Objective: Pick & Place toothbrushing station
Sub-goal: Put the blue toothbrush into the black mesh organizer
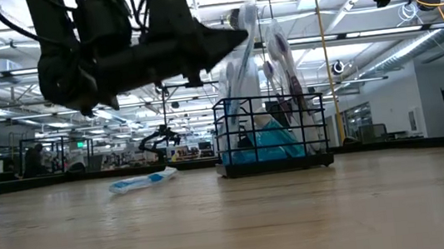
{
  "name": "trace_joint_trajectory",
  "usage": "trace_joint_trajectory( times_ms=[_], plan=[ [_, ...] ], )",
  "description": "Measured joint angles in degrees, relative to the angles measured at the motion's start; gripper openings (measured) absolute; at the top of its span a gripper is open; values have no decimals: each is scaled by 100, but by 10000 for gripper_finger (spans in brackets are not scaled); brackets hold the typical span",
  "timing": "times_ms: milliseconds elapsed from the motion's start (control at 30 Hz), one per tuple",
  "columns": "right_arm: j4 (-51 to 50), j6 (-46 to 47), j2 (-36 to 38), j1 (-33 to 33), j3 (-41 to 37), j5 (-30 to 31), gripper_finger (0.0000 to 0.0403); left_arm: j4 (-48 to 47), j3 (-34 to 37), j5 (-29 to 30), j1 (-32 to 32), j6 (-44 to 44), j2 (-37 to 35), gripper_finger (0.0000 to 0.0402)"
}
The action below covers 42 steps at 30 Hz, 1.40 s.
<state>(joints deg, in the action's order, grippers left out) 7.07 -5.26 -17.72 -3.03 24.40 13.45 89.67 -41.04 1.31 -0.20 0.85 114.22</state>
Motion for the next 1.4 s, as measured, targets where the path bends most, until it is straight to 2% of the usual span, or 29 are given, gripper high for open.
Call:
trace_joint_trajectory(
  times_ms=[333,667,800,967,1133,1400],
  plan=[
    [1,-6,0,0,0,0,183,24,0,72,169,320,530,5],
    [0,-13,0,0,0,0,183,4,0,73,179,415,552,3],
    [0,-13,0,0,0,0,183,-6,-2,66,142,160,496,3],
    [2,-15,0,1,0,0,183,-14,-112,-28,142,78,533,7],
    [40,-15,-23,1,0,0,183,-45,-405,-590,142,60,539,4],
    [155,-18,-188,2,0,2,183,-280,-470,-626,120,-35,539,5]
  ],
)
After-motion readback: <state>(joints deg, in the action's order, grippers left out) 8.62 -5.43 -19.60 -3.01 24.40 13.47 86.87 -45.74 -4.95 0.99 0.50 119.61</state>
